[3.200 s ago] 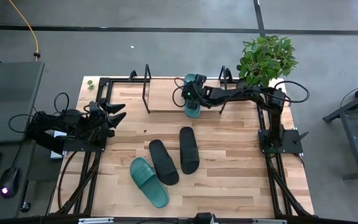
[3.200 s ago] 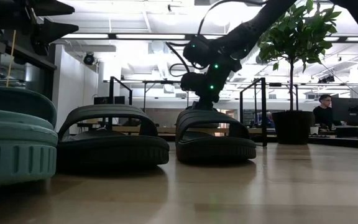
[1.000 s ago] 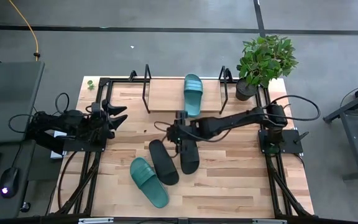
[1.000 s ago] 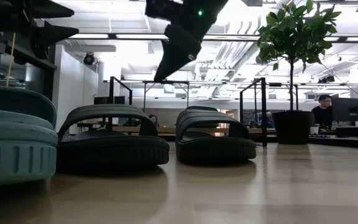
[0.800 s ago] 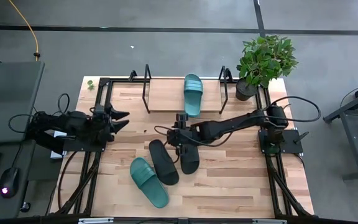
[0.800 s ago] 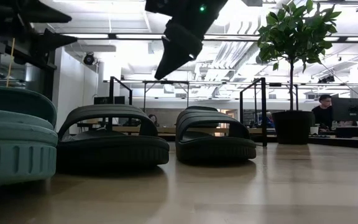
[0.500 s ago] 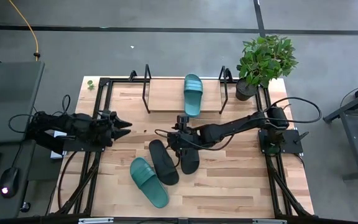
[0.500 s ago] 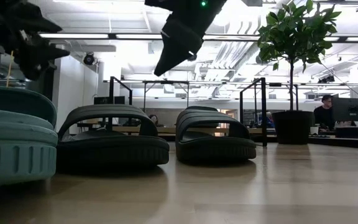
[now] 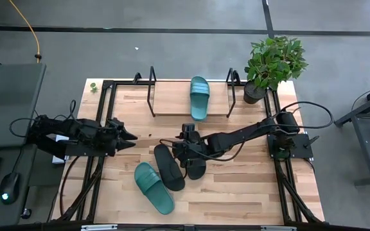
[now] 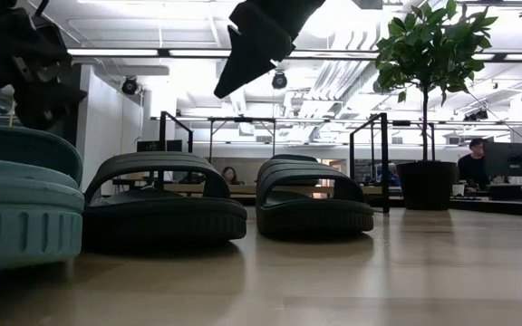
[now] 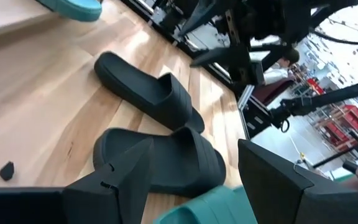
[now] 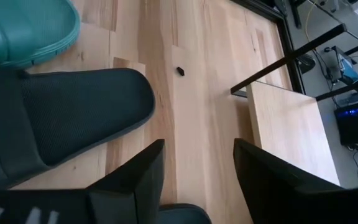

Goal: Pick and place slides into the shelf
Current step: Put the green slide on the shelf

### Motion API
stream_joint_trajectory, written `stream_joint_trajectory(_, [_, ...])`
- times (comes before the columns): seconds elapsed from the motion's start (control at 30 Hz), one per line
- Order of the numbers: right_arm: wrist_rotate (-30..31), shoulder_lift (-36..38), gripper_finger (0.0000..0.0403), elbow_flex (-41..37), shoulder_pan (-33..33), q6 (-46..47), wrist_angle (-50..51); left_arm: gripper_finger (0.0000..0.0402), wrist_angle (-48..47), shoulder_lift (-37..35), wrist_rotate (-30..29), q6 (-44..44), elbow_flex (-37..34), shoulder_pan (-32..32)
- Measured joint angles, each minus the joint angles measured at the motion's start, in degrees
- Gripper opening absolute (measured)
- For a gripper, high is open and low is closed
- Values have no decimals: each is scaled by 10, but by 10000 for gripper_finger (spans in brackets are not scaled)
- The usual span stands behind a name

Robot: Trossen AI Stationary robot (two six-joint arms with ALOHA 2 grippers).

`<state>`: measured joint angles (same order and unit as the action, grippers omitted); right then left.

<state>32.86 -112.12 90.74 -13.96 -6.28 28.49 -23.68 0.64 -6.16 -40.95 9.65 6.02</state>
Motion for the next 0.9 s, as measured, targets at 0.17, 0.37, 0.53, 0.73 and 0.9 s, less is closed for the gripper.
stream_joint_trajectory(0.17, [0, 0, 181, 0, 0, 15, -1, 216, -13, 0, 17, -12, 0, 0])
stream_joint_trajectory(0.37, [0, 0, 181, 0, -4, 35, -1, 216, -38, 18, 19, -28, 0, 0])
stream_joint_trajectory(0.53, [6, 0, 181, 0, -16, 34, -6, 216, -35, 56, 32, -31, 0, 0])
stream_joint_trajectory(0.73, [14, 0, 181, 0, -26, 33, -27, 216, -12, 115, 38, -45, 0, 20])
stream_joint_trajectory(0.9, [14, 0, 181, 0, -30, 33, -36, 216, 66, 181, 26, -46, 0, 74])
